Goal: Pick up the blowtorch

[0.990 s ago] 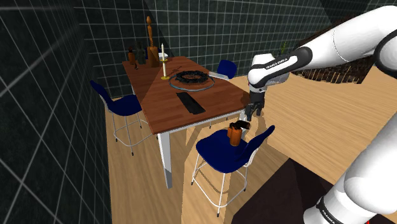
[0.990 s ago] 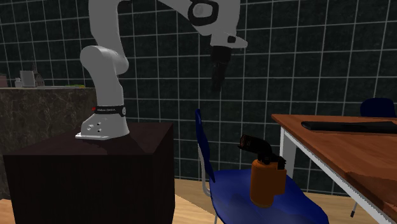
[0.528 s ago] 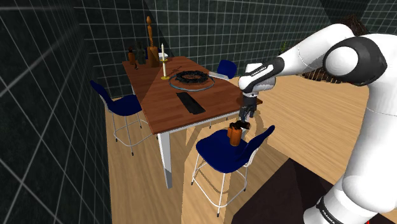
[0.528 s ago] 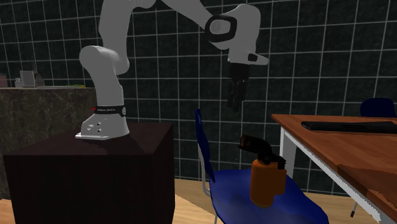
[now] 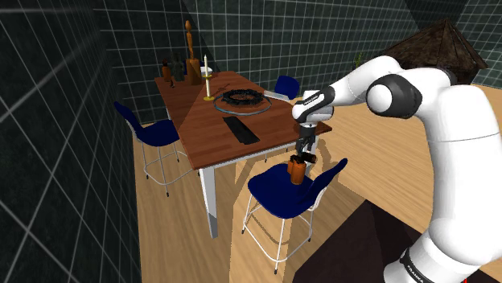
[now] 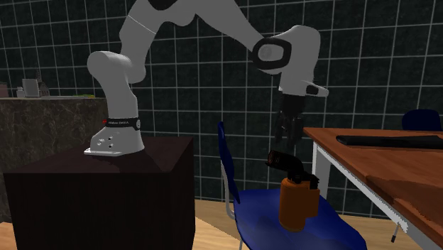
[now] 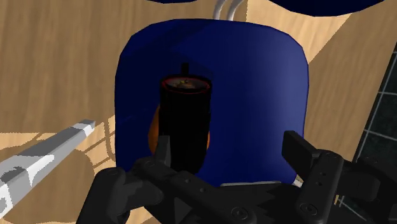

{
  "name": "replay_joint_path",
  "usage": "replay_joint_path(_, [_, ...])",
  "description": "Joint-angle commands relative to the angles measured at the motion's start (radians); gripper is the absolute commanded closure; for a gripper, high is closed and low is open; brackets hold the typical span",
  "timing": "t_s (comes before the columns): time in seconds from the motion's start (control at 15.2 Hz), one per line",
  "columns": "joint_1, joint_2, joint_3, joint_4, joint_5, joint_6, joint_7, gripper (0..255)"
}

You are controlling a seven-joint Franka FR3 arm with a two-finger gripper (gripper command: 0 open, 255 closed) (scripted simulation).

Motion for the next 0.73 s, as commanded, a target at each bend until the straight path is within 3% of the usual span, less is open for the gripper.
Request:
replay_joint_path(0.0, [-0.017, 0.086, 0.010, 0.102, 0.013, -0.016, -0.012, 0])
replay_joint_path(0.33, [-0.065, 0.307, 0.032, 0.386, 0.030, -0.081, -0.032, 0])
replay_joint_path(0.66, [-0.069, 0.355, 0.037, 0.402, 0.035, -0.048, -0.035, 0])
